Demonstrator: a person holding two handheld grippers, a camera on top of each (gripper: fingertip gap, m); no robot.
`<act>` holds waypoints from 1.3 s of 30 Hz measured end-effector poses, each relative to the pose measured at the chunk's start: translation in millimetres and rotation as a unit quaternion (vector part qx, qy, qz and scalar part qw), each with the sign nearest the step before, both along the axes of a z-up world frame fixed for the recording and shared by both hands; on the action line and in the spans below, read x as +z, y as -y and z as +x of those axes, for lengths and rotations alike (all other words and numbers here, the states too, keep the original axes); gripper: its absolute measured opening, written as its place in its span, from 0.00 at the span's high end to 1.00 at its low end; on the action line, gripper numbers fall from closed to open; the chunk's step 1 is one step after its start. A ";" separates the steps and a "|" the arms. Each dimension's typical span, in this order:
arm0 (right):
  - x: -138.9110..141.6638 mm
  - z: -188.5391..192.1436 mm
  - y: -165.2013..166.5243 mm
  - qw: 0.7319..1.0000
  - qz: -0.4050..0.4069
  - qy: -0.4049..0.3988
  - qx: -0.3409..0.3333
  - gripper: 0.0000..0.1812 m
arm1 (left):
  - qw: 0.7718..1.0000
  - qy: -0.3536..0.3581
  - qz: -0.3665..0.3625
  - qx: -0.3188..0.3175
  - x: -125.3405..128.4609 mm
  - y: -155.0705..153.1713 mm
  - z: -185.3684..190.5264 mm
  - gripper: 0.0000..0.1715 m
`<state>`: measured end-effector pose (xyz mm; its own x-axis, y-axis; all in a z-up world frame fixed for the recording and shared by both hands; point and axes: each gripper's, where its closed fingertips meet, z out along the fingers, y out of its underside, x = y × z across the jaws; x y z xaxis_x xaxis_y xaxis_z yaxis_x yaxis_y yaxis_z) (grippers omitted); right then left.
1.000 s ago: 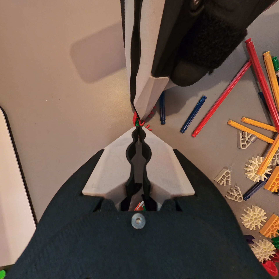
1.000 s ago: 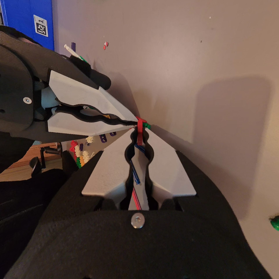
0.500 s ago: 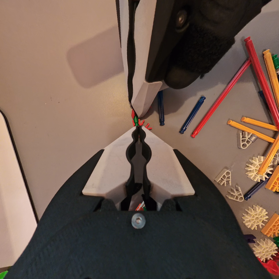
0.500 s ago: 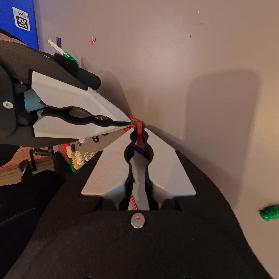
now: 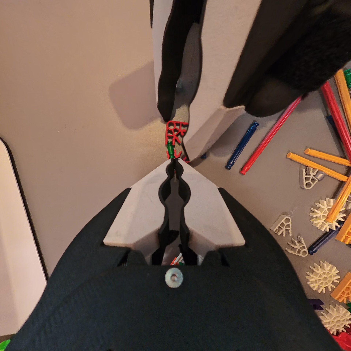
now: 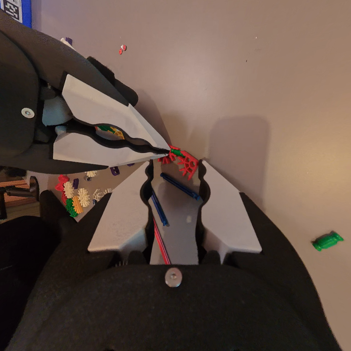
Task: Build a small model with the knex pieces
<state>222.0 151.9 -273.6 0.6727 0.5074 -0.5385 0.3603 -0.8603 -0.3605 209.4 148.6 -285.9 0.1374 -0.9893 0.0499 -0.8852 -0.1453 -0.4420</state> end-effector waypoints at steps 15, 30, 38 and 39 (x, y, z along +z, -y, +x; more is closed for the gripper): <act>26.4 12.3 -5.0 0.975 0.203 0.080 0.050 0.76 | 1.000 0.002 0.007 0.001 0.3 -0.3 1.1 1.00; 55.1 35.7 -17.7 0.920 0.346 0.171 0.066 0.47 | 0.991 0.053 0.078 0.099 41.1 -16.1 -3.9 0.49; 52.7 20.9 28.8 0.929 0.325 0.093 0.149 0.27 | 0.980 0.199 0.016 -0.011 93.7 71.7 47.6 0.45; 49.7 19.0 37.8 0.922 0.333 0.098 0.172 0.25 | 0.977 0.211 -0.005 -0.040 94.6 91.0 54.1 0.44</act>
<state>241.1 114.1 -223.9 0.4613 0.8832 0.0843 0.6855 -0.2945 -0.6658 263.5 57.6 -191.2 0.0256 -0.9951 0.0957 -0.6337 -0.0902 -0.7683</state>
